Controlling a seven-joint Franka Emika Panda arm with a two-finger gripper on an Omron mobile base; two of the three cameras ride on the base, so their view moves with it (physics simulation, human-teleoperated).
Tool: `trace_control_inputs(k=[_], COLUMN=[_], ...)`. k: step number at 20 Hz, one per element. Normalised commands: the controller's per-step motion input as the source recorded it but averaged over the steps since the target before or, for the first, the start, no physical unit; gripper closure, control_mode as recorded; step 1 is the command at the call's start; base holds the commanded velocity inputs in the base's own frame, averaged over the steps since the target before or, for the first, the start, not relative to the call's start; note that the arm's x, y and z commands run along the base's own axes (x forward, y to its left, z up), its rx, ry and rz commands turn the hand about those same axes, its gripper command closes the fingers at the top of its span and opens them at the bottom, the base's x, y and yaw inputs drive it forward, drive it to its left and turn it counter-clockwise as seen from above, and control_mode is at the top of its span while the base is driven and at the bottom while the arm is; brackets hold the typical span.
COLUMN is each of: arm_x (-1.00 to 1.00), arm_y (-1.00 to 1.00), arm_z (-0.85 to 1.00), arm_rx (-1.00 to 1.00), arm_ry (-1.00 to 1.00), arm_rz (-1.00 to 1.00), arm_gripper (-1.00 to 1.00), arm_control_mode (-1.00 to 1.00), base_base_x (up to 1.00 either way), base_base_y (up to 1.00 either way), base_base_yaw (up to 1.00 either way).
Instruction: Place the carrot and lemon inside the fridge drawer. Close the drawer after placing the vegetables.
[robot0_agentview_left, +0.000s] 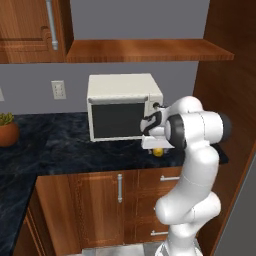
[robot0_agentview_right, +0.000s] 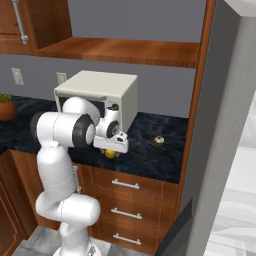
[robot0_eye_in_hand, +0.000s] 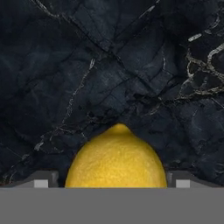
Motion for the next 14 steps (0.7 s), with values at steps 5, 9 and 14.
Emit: trace_control_inputs(k=[5, 9, 14], arm_x=[0.0, -0.48, -0.97], arm_y=[0.0, 0.03, 0.14], arm_z=[-0.17, 0.58, 0.97], arm_rx=[0.0, 0.0, 0.0], arm_ry=[0.0, -0.03, -0.11], arm_rz=[0.0, 0.0, 0.0], arm_gripper=[1.0, 1.0, 1.0], arm_control_mode=[-1.0, -1.0, -1.0], base_base_x=[0.0, 0.0, 0.0], base_base_y=[0.0, 0.0, 0.0], base_base_yaw=[0.0, 0.0, 0.0])
